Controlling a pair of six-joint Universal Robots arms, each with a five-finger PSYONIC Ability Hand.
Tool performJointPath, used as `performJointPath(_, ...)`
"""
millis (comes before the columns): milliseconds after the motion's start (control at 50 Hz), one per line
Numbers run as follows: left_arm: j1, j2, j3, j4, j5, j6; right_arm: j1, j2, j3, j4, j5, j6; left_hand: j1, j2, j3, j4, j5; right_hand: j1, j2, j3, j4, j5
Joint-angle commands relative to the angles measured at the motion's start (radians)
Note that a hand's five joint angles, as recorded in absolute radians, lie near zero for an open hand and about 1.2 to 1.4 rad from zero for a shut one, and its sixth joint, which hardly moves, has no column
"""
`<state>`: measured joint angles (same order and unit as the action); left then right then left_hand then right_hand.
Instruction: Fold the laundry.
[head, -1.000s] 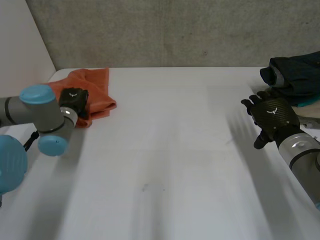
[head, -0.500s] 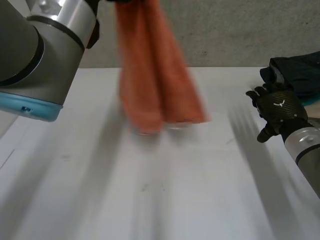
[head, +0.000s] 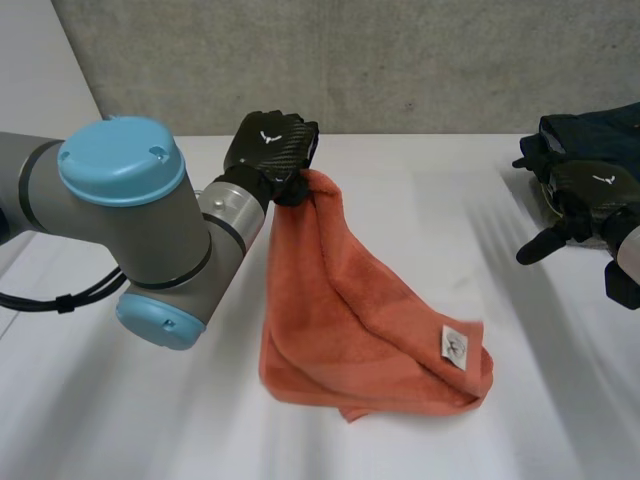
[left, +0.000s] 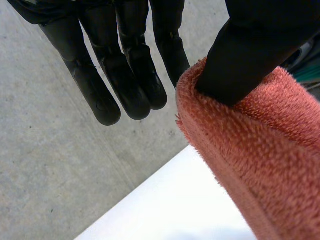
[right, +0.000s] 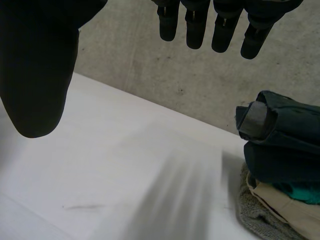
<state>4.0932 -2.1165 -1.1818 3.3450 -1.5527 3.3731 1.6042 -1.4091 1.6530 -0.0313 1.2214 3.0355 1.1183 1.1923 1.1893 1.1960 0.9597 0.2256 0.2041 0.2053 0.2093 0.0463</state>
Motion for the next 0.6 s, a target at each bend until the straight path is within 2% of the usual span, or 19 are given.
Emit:
performJointPath(20, -0.002, -0.003, -0.024, -0.024, 0.003, -0.003, 0.006, 0.001, -0.085, 0.169, 0.007, -0.134, -0.292, -0.366, -0.363, -0.37, -0.308, -0.051, -0.03, -0.031, -0.035, -0.046)
performJointPath(80, -0.007, 0.019, -0.064, -0.057, 0.002, -0.004, 0.016, 0.001, -0.12, 0.279, 0.009, -0.178, -0.601, -0.675, -0.672, -0.679, -0.617, -0.051, -0.03, -0.031, -0.035, -0.046)
performJointPath(180, -0.005, 0.116, -0.143, -0.12, -0.038, -0.017, 0.112, 0.047, -0.189, 0.404, 0.0, -0.161, -0.658, -0.732, -0.729, -0.736, -0.674, -0.051, -0.03, -0.031, -0.035, -0.046)
performJointPath(280, -0.001, 0.207, -0.257, -0.151, -0.15, -0.066, 0.253, 0.177, -0.3, 0.501, 0.01, -0.104, -0.711, -0.785, -0.782, -0.789, -0.727, -0.051, -0.03, -0.031, -0.035, -0.046)
performJointPath(300, 0.007, 0.239, -0.3, -0.153, -0.19, -0.102, 0.282, 0.218, -0.333, 0.531, 0.013, -0.083, -0.726, -0.8, -0.797, -0.803, -0.742, -0.051, -0.03, -0.031, -0.035, -0.046)
performJointPath(360, 0.027, 0.285, -0.373, -0.154, -0.23, -0.176, 0.313, 0.292, -0.383, 0.561, 0.013, -0.058, -0.737, -0.811, -0.808, -0.815, -0.753, -0.051, -0.03, -0.031, -0.035, -0.046)
performJointPath(460, 0.099, 0.351, -0.538, -0.16, -0.23, -0.372, 0.355, 0.446, -0.481, 0.584, 0.02, 0.003, -0.732, -0.806, -0.803, -0.809, -0.748, -0.038, -0.017, -0.018, -0.022, -0.033)
performJointPath(500, 0.116, 0.372, -0.588, -0.17, -0.213, -0.441, 0.365, 0.482, -0.501, 0.582, 0.032, 0.006, -0.732, -0.806, -0.803, -0.809, -0.748, 0.058, 0.08, 0.079, 0.075, 0.063)
performJointPath(560, 0.128, 0.38, -0.625, -0.18, -0.187, -0.481, 0.375, 0.507, -0.512, 0.579, 0.059, 0.003, -0.732, -0.806, -0.803, -0.809, -0.748, 0.167, 0.189, 0.187, 0.183, 0.172)
performJointPath(600, 0.15, 0.383, -0.65, -0.188, -0.152, -0.495, 0.384, 0.513, -0.519, 0.568, 0.098, -0.003, -0.732, -0.806, -0.803, -0.809, -0.748, 0.621, 0.642, 0.641, 0.637, 0.626)
